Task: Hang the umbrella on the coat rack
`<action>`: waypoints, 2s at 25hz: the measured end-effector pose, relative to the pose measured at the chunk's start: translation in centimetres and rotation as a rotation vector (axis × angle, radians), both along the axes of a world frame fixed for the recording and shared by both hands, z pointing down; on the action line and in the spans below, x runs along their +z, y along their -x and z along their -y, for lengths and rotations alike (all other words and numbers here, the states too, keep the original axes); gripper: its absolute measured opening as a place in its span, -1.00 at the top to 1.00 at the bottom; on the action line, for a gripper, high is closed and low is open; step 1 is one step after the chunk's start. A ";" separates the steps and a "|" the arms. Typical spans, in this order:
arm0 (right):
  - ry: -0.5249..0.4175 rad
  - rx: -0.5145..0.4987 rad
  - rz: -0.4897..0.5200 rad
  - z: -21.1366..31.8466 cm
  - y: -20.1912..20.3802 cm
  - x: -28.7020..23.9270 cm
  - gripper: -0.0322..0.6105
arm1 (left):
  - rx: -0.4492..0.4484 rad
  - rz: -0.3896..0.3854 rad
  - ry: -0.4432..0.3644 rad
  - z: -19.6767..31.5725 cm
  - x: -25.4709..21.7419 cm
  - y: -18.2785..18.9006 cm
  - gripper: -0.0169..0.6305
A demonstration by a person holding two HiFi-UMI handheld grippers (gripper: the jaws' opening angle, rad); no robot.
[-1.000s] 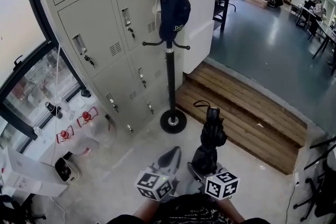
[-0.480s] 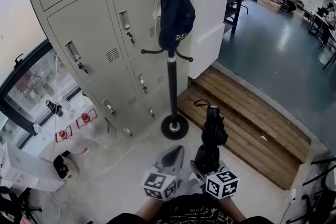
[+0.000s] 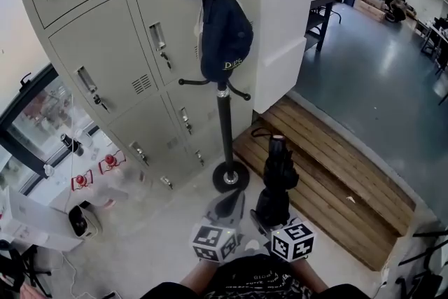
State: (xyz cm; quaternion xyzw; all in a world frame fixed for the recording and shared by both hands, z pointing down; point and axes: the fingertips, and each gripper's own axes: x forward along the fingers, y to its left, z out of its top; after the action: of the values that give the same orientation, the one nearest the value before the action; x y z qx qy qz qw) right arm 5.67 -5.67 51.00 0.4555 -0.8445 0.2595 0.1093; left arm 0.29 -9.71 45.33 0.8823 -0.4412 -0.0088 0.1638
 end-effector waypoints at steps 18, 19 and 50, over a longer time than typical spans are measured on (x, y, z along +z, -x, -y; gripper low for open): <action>-0.036 -0.138 0.022 7.1 -2.0 -1.2 0.12 | -0.119 -0.015 -0.017 6.0 -0.5 -3.0 0.92; -0.034 -0.140 0.024 7.4 -1.9 -1.2 0.11 | -0.124 -0.020 -0.021 6.4 -0.8 -2.9 0.92; 0.064 -0.175 0.100 13.1 0.2 1.2 0.11 | -0.108 -0.040 -0.006 15.6 -0.4 -1.3 0.92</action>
State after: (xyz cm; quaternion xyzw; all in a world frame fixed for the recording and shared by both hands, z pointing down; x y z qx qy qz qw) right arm 5.51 -18.74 52.16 0.3626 -0.8769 0.2981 0.1037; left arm 1.58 -25.35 44.91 0.8573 -0.4849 -0.0365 0.1692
